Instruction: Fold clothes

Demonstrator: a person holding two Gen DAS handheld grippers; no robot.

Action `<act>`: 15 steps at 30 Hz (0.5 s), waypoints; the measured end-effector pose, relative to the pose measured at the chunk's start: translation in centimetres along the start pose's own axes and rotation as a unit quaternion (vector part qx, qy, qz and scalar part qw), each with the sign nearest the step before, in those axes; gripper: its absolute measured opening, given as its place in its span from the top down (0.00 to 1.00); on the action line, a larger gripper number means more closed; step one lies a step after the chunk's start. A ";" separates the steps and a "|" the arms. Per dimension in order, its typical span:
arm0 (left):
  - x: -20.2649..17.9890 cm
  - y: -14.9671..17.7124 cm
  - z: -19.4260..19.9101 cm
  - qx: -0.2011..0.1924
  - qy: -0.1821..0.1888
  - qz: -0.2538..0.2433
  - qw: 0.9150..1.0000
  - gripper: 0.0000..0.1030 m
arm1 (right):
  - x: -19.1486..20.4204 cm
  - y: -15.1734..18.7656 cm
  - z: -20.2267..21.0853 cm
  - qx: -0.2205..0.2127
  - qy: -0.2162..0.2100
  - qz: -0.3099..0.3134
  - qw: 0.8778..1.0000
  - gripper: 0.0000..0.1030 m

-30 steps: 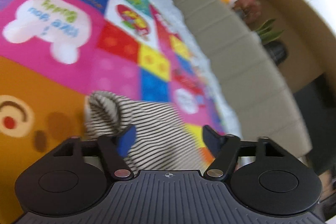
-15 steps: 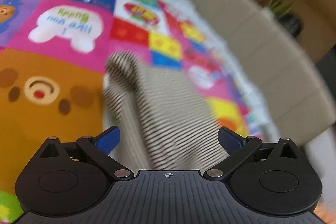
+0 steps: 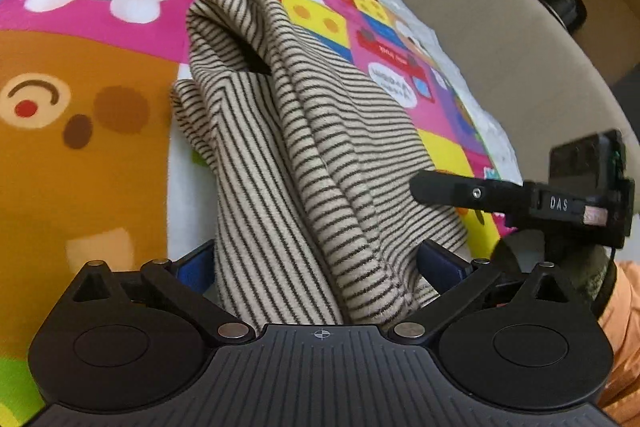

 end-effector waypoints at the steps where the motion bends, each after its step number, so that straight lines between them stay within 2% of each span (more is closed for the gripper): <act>1: -0.1 0.1 -0.1 0.000 0.000 -0.002 1.000 0.00 | 0.3 -0.1 -0.3 0.004 0.000 0.009 1.000 0.03; 7: -0.3 0.0 -0.4 -0.003 0.008 -0.004 1.000 0.00 | 2.1 -0.4 -1.8 0.042 0.010 0.065 0.997 0.06; 9: -0.5 -0.1 -0.8 -0.007 0.007 -0.007 1.000 0.00 | 2.6 -0.4 -2.2 0.048 0.003 0.074 0.996 0.18; 15: -0.7 -0.2 -0.9 -0.015 0.016 -0.013 1.000 0.00 | 2.9 -0.1 -2.0 0.033 -0.005 0.075 0.997 0.24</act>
Point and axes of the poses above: each gripper's, at about its wrist camera, not at the fingertips, and z roughly against the way its jaws point, x to its left, y to its underside, the point moved 7 cm from there along -z, roughly the way its jaws point, and after that the axes turned 5 degrees about x, right-handed, at the moved point
